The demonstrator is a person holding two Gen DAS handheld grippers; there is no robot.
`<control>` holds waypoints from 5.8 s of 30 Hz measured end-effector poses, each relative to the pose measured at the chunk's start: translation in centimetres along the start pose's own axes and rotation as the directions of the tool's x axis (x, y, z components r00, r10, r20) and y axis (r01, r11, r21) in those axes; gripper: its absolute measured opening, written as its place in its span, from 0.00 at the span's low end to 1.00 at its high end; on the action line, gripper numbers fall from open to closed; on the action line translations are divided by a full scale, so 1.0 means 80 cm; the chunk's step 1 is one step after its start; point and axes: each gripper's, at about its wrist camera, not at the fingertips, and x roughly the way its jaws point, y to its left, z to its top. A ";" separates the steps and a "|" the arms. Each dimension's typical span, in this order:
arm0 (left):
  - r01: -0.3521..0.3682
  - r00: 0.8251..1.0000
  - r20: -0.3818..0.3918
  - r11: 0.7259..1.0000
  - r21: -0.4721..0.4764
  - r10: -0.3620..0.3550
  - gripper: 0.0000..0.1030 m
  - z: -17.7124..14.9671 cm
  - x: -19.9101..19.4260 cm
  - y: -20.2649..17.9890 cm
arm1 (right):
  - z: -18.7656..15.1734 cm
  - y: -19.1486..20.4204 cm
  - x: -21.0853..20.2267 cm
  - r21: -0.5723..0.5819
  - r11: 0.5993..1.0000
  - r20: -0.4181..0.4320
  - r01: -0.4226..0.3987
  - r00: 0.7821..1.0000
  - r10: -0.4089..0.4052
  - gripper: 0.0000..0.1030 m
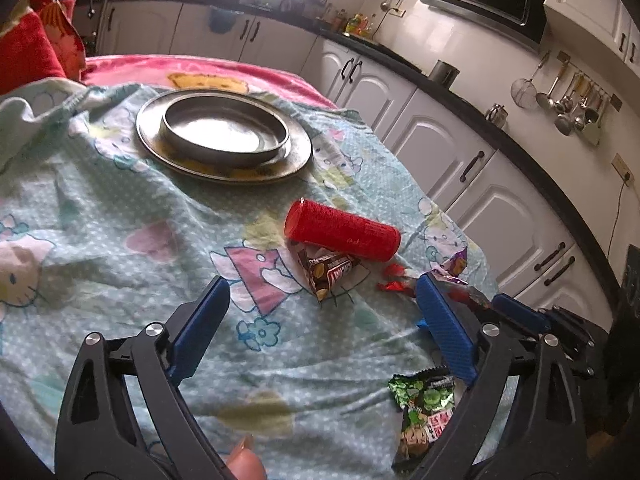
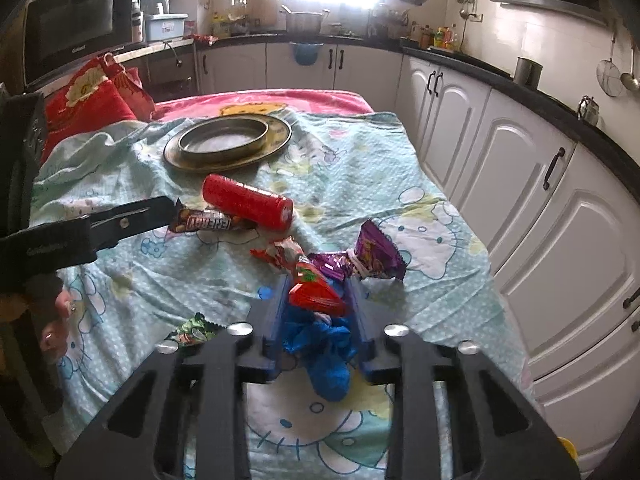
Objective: Collect trash
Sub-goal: 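Grasp the brown chocolate wrapper with the left tool while the right tool grasps the red wrapper, then carry the brown and red wrappers with both tools over the yellow bin, then lower both held wrappers into the bin and open both tools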
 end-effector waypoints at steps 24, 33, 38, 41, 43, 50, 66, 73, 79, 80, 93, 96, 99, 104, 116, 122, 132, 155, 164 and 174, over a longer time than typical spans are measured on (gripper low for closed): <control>0.096 0.993 -0.065 0.995 -0.006 -0.097 0.05 -0.012 0.011 -0.004 | -0.037 -0.005 -0.081 0.092 0.991 0.047 -0.100 0.994 0.097 0.24; 0.116 0.992 -0.050 0.993 0.033 -0.114 0.05 -0.026 -0.026 -0.010 | -0.053 -0.018 -0.097 0.137 0.986 0.032 -0.091 0.996 0.087 0.24; 0.134 0.990 -0.046 0.988 0.083 -0.130 0.04 -0.035 -0.046 -0.025 | -0.060 -0.024 -0.110 0.156 0.985 0.038 -0.079 0.997 0.074 0.24; 0.145 0.989 -0.036 0.983 0.116 -0.141 0.04 -0.038 -0.059 -0.038 | -0.062 -0.027 -0.117 0.161 0.984 0.045 -0.076 0.997 0.070 0.24; 0.158 0.987 -0.035 0.978 0.134 -0.155 0.04 -0.039 -0.066 -0.046 | -0.065 -0.029 -0.123 0.163 0.984 0.049 -0.074 0.997 0.067 0.24; 0.191 0.981 -0.033 0.965 0.177 -0.189 0.04 -0.043 -0.079 -0.070 | -0.069 -0.036 -0.141 0.183 0.981 0.069 -0.062 0.996 0.050 0.24; 0.256 0.967 -0.057 0.933 0.254 -0.249 0.04 -0.060 -0.090 -0.124 | -0.088 -0.073 -0.193 0.263 0.965 0.131 -0.021 0.991 -0.015 0.24; 0.281 0.960 -0.076 0.916 0.286 -0.271 0.04 -0.070 -0.090 -0.146 | -0.101 -0.094 -0.216 0.313 0.950 0.151 -0.001 0.987 -0.048 0.24; 0.300 0.954 -0.092 0.901 0.314 -0.286 0.04 -0.079 -0.091 -0.165 | -0.113 -0.107 -0.228 0.340 0.940 0.154 0.014 0.986 -0.071 0.24; 0.303 0.953 -0.095 0.898 0.318 -0.288 0.04 -0.080 -0.090 -0.168 | -0.115 -0.109 -0.230 0.345 0.938 0.154 0.018 0.985 -0.075 0.24; 0.347 0.938 -0.141 0.859 0.377 -0.317 0.04 -0.103 -0.088 -0.211 | -0.142 -0.135 -0.254 0.397 0.916 0.153 0.061 0.979 -0.132 0.24; 0.360 0.933 -0.154 0.847 0.392 -0.325 0.04 -0.110 -0.087 -0.221 | -0.150 -0.140 -0.260 0.409 0.910 0.150 0.074 0.978 -0.147 0.24; 0.370 0.929 -0.163 0.836 0.405 -0.332 0.04 -0.114 -0.088 -0.231 | -0.159 -0.147 -0.265 0.420 0.903 0.145 0.090 0.976 -0.165 0.24; 0.389 0.921 -0.183 0.816 0.428 -0.343 0.04 -0.125 -0.087 -0.248 | -0.174 -0.158 -0.272 0.442 0.889 0.131 0.120 0.972 -0.196 0.24; 0.437 0.899 -0.243 0.761 0.480 -0.363 0.04 -0.152 -0.083 -0.283 | -0.218 -0.187 -0.287 0.490 0.852 0.091 0.187 0.960 -0.263 0.24; 0.463 0.886 -0.275 0.730 0.503 -0.372 0.04 -0.169 -0.079 -0.300 | -0.237 -0.198 -0.291 0.508 0.833 0.070 0.219 0.953 -0.293 0.24; 0.510 0.860 -0.337 0.674 0.534 -0.383 0.04 -0.202 -0.068 -0.326 | -0.260 -0.210 -0.292 0.516 0.814 0.038 0.266 0.943 -0.331 0.24; 0.568 0.821 -0.448 0.585 0.579 -0.354 0.05 -0.254 -0.043 -0.359 | -0.307 -0.237 -0.282 0.564 0.774 -0.034 0.289 0.944 -0.328 0.25; 0.585 0.807 -0.482 0.577 0.570 -0.342 0.04 -0.261 -0.029 -0.370 | -0.312 -0.240 -0.275 0.576 0.767 -0.053 0.284 0.949 -0.312 0.25; 0.539 0.836 -0.442 0.643 0.544 -0.326 0.54 -0.247 -0.026 -0.356 | -0.317 -0.245 -0.274 0.607 0.746 -0.053 0.275 0.950 -0.307 0.47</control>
